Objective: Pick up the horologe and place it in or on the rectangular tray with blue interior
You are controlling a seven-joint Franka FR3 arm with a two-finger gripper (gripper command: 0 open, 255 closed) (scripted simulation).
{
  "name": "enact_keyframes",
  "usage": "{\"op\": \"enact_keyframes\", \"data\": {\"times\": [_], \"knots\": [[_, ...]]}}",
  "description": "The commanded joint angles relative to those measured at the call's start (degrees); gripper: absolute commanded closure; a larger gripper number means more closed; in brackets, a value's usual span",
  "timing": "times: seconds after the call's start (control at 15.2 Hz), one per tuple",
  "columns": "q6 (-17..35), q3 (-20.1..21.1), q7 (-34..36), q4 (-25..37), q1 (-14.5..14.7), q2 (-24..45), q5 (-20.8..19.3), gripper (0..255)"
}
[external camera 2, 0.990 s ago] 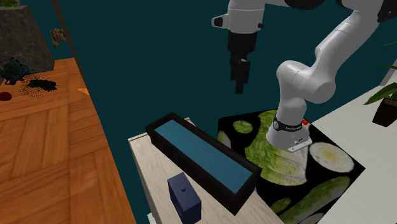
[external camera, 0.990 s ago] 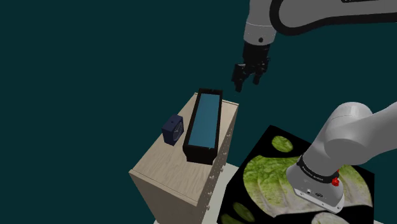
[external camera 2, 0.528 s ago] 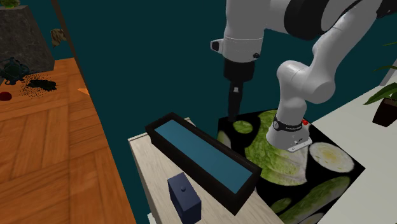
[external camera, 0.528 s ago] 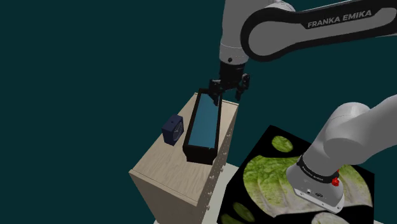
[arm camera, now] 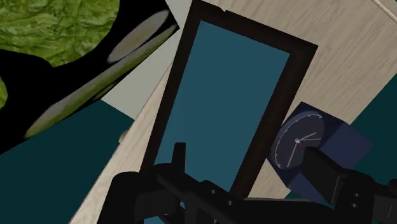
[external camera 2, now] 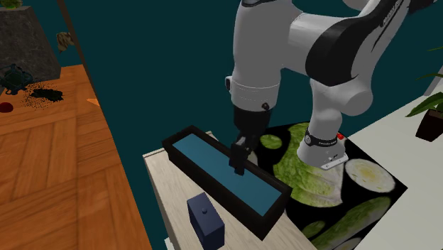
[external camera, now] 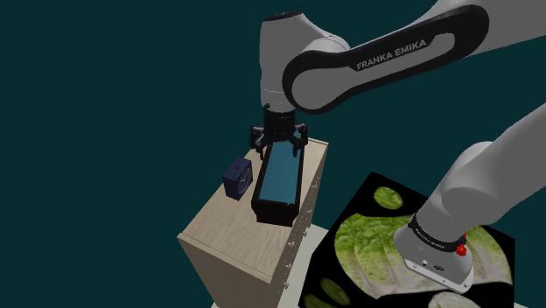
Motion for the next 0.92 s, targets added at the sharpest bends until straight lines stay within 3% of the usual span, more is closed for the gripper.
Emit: {"op": "enact_keyframes", "data": {"times": [0.0, 0.26, 0.59, 0.86], "knots": [[2.2, 2.4, 6.9, 3.3, -1.0, 5.7, -2.5, 0], [4.6, 4.9, 20.0, 10.1, -1.4, 16.4, -9.4, 0], [5.1, 3.7, 34.9, 20.6, 1.8, 29.9, -18.2, 0], [7.0, 2.9, 36.3, 20.5, 2.6, 32.0, -19.5, 0]]}}
